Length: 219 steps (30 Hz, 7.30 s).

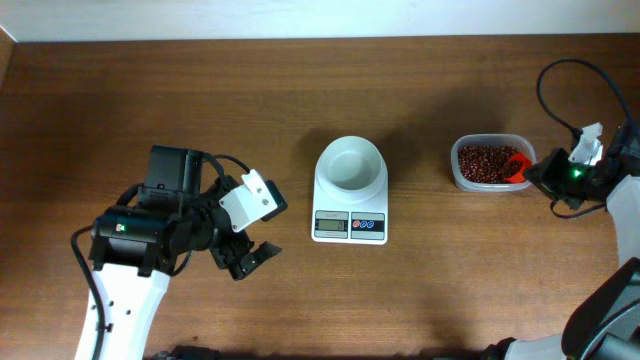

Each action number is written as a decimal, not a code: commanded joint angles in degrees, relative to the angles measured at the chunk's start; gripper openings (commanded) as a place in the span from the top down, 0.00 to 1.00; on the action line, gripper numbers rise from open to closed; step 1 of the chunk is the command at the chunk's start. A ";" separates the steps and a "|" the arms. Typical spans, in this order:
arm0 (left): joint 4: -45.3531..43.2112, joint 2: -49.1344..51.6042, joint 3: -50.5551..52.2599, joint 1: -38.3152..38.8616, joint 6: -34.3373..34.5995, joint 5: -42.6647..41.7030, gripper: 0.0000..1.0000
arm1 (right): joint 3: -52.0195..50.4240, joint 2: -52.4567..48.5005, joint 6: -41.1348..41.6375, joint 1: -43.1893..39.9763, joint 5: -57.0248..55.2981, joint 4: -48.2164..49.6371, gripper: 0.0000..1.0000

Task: Scoop and weigh 50g on scale
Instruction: 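Scoop red beans with the right gripper and lift the scoop, then carry the filled scoop with the right gripper over the bowl, then tilt the scoop with the right gripper to pour beans into bowl, then move the empty scoop with the right gripper back to the tub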

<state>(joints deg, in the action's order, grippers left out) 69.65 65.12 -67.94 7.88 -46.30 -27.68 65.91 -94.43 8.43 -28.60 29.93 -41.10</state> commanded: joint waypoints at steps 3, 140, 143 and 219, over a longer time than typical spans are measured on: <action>0.11 -0.48 -1.20 -0.28 -0.96 -1.01 0.01 | 0.66 1.51 -0.02 -0.79 4.52 -0.02 0.96; 0.11 -0.48 -1.20 -0.28 -0.96 -1.01 0.01 | 0.66 5.60 -17.29 49.75 -11.19 13.25 0.96; 0.11 -0.48 -1.20 -0.28 -0.98 -1.03 0.01 | 0.66 5.57 -18.10 49.75 -11.67 13.25 0.96; 0.11 -0.48 -1.20 -0.28 -0.96 -1.03 0.01 | 2.38 17.11 -13.73 45.00 -30.16 7.52 0.96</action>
<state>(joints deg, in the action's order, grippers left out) 69.65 65.12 -67.94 7.88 -46.30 -27.68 67.09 -78.54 -5.96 19.35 4.51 -31.73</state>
